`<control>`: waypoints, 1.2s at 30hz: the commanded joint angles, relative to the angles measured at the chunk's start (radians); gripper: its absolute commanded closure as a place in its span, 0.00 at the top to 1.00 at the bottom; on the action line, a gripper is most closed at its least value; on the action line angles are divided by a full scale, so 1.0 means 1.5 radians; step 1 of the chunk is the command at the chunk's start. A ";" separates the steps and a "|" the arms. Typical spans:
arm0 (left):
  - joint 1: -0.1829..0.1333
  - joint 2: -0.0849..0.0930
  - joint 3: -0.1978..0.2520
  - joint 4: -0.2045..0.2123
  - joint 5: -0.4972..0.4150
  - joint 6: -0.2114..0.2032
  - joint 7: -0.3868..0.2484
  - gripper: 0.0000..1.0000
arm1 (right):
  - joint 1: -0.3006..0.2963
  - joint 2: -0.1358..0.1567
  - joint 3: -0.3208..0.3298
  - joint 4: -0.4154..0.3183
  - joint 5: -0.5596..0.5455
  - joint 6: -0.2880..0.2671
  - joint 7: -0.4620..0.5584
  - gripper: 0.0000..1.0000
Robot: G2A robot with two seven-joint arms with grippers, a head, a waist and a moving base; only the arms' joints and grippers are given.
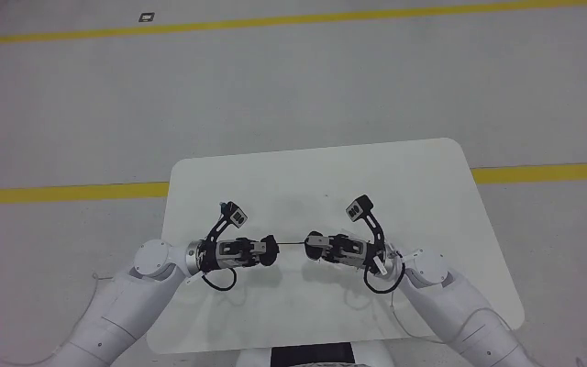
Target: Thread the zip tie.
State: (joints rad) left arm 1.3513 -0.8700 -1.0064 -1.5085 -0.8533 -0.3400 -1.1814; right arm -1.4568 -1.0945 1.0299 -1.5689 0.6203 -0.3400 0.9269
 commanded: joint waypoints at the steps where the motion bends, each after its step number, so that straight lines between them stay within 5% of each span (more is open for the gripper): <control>1: 0.000 0.000 0.000 0.000 0.000 0.000 0.000 0.00 | -0.002 -0.001 0.002 -0.001 -0.002 0.000 0.002 0.09; 5: 0.000 0.000 0.000 0.000 0.000 0.000 0.000 0.00 | -0.004 -0.004 0.006 0.000 -0.006 0.000 0.006 0.00; 17: 0.000 0.000 0.000 0.000 0.000 0.000 0.000 0.00 | -0.010 -0.009 0.015 -0.002 -0.023 0.000 0.001 0.00; 18: 0.000 0.000 0.000 0.000 0.000 0.000 0.000 0.38 | -0.011 -0.010 0.016 -0.003 -0.023 0.000 0.000 0.00; 19: 0.000 0.000 0.000 0.000 0.000 0.000 0.000 1.00 | -0.011 -0.010 0.017 -0.003 -0.024 0.000 -0.001 0.00; 36: 0.000 0.000 0.000 0.000 0.000 0.000 0.000 1.00 | -0.015 -0.012 0.023 -0.007 -0.027 0.013 -0.035 0.00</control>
State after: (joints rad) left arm 1.3513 -0.8700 -1.0064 -1.5085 -0.8533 -0.3400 -1.1814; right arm -1.4797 -1.1121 1.0652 -1.5788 0.5791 -0.3200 0.8746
